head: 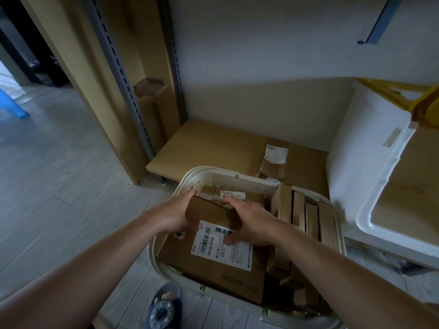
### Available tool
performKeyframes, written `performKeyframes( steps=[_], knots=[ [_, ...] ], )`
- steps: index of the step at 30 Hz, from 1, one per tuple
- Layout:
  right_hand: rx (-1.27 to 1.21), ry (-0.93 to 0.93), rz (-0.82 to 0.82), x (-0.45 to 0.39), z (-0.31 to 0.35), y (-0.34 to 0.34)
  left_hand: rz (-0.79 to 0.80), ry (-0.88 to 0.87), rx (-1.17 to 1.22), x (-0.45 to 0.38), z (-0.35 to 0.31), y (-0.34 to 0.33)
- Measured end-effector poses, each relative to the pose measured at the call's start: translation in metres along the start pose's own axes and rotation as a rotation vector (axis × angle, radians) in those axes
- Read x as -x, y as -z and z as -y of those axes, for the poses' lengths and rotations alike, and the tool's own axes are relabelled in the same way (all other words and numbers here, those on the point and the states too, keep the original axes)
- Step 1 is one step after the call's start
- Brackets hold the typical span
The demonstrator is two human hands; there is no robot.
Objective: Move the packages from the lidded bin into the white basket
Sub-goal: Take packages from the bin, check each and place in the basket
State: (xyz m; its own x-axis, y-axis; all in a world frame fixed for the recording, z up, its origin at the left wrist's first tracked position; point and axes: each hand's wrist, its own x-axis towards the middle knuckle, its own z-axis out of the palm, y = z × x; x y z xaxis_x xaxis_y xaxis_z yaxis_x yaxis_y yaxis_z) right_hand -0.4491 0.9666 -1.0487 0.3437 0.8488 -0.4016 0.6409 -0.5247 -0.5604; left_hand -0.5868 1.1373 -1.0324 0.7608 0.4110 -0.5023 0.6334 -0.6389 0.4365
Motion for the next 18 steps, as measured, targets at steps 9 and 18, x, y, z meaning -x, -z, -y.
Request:
performKeyframes(
  steps=[9, 18],
  knots=[
    [0.056, 0.018, -0.132, 0.008, -0.002, 0.015, -0.38, -0.268, -0.211, -0.004, -0.032, -0.003],
    [-0.06, -0.065, -0.415, 0.023, -0.033, 0.057, -0.491, -0.425, -0.03, -0.014, -0.067, 0.017]
  ],
)
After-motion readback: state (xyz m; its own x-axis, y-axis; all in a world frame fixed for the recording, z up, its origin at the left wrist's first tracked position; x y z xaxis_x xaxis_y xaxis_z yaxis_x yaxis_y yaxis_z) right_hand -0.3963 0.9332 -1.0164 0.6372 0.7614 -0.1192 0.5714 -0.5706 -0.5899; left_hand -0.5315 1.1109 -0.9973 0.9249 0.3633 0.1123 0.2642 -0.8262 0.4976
